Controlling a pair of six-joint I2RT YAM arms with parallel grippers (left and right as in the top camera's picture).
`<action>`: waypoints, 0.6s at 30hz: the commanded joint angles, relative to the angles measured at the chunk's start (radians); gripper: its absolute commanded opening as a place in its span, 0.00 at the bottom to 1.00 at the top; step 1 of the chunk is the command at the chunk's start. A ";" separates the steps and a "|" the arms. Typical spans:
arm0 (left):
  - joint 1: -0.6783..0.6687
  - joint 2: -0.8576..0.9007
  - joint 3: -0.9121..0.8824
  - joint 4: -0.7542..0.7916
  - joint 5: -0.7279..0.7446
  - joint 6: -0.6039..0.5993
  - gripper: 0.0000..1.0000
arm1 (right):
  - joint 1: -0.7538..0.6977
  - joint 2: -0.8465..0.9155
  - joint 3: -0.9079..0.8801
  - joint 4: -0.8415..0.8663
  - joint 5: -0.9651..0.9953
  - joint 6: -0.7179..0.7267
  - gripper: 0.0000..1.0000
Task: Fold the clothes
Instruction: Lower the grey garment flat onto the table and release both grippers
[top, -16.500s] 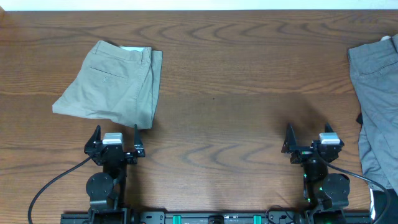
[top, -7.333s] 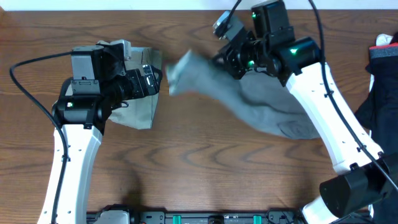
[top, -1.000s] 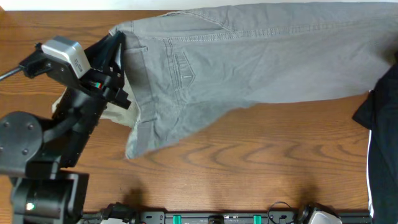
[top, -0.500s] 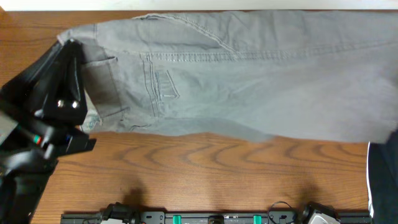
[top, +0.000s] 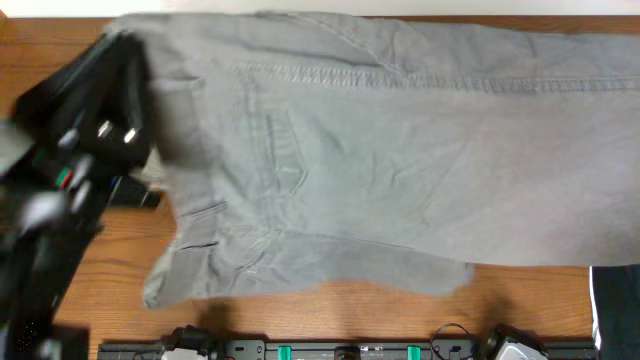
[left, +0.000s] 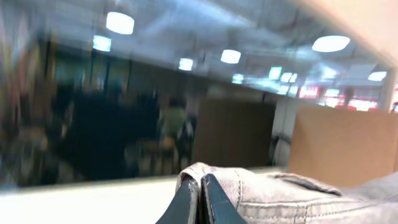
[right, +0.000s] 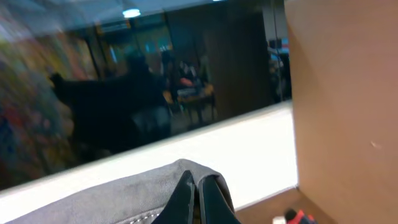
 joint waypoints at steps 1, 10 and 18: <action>0.001 0.096 0.007 -0.052 -0.008 -0.006 0.06 | -0.010 0.070 0.002 -0.050 0.043 -0.044 0.01; -0.031 0.392 0.007 -0.134 -0.008 0.092 0.06 | -0.010 0.341 0.002 -0.156 -0.035 -0.045 0.01; -0.127 0.735 0.007 -0.118 -0.187 0.169 0.06 | 0.005 0.686 0.002 -0.131 -0.152 -0.107 0.02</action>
